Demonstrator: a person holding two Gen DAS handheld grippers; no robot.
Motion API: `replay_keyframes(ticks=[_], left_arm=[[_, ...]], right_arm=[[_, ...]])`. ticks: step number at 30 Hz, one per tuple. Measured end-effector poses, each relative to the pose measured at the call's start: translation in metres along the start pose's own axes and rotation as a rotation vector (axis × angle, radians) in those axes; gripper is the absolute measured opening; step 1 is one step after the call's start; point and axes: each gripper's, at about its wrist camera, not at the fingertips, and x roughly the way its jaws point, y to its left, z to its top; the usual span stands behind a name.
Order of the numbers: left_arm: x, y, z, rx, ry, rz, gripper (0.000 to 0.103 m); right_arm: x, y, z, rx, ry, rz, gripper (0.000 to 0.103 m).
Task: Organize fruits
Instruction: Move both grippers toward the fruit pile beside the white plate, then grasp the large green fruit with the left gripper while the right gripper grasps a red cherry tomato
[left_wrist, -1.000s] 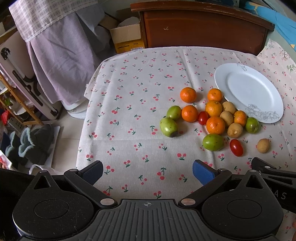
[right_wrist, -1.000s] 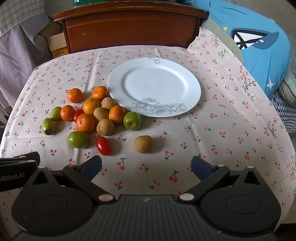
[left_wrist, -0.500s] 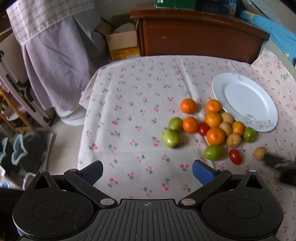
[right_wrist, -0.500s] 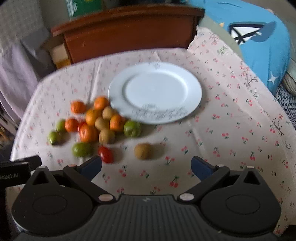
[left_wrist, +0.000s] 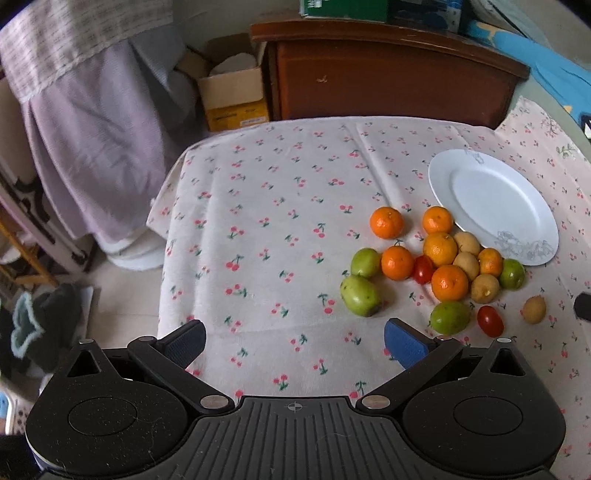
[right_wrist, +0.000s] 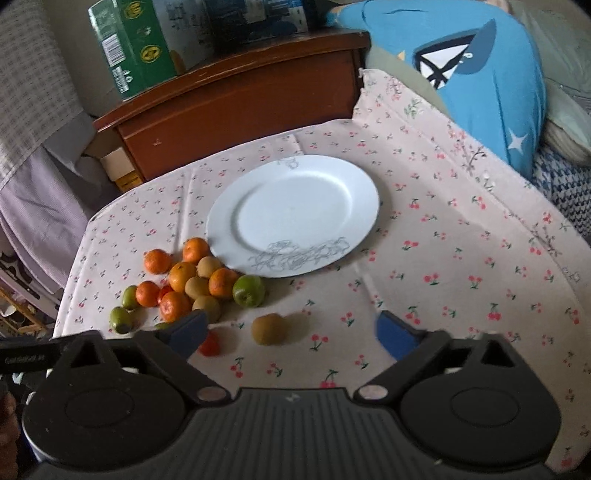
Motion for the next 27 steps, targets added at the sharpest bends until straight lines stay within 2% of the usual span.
replay_keyframes(ticks=[3, 10, 16, 23, 27], left_arm=[[0.004, -0.002, -0.001, 0.005, -0.015, -0.019, 0.103], [0.012, -0.001, -0.006, -0.023, -0.026, -0.047, 0.100], [0.016, -0.006, -0.005, -0.017, -0.044, -0.079, 0.095], [0.022, -0.015, -0.001, -0.023, -0.046, -0.101, 0.095], [0.029, -0.018, -0.001, -0.031, -0.036, -0.084, 0.093]], right_arm=[[0.001, 0.005, -0.009, -0.027, 0.005, 0.017, 0.089], [0.011, 0.018, -0.024, -0.058, -0.001, 0.101, 0.059], [0.024, 0.033, -0.032, -0.128, -0.013, 0.152, 0.045], [0.033, 0.041, -0.034, -0.159, -0.022, 0.176, 0.042], [0.039, 0.043, -0.036, -0.166, -0.014, 0.178, 0.042]])
